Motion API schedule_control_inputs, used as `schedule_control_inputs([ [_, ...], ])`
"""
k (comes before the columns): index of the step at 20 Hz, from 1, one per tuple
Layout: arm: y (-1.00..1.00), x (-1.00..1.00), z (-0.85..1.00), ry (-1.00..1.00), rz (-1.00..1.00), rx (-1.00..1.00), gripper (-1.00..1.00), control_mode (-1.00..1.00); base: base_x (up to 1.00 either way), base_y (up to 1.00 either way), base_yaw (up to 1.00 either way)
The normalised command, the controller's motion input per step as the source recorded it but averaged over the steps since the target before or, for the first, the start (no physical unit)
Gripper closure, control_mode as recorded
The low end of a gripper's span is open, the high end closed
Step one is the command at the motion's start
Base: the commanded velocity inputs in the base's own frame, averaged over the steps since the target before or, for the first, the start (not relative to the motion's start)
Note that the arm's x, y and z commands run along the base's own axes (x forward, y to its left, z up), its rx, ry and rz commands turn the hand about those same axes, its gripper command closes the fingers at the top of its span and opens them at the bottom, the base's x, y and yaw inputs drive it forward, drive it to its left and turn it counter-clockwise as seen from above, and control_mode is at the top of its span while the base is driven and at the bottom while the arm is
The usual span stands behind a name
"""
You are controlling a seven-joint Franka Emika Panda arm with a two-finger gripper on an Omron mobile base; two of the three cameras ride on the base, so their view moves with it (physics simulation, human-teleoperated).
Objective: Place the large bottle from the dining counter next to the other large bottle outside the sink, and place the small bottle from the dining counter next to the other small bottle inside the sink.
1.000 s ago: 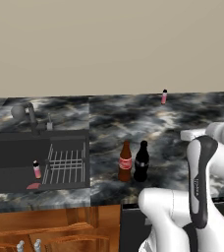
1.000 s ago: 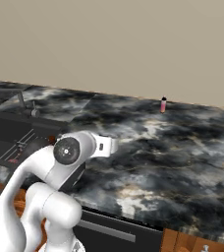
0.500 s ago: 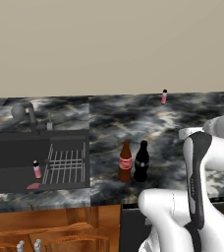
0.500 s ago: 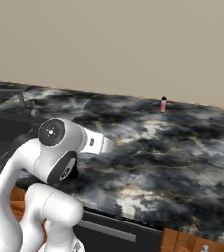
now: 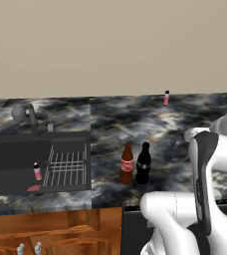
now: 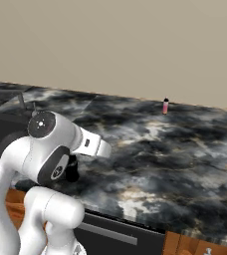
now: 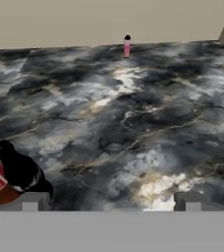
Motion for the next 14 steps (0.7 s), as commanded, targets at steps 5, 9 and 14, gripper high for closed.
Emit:
schedule_control_inputs([
  [5,0.07,-0.38,0.00,0.00,-0.03,0.04,-1.00,-1.00,0.00,0.00,0.00],
  [9,0.00,-0.40,0.00,0.00,-0.02,0.05,-1.00,-1.00,0.00,0.00,0.00],
  [14,0.00,-0.31,0.00,0.00,-0.01,0.02,-1.00,-1.00,0.00,0.00,0.00],
])
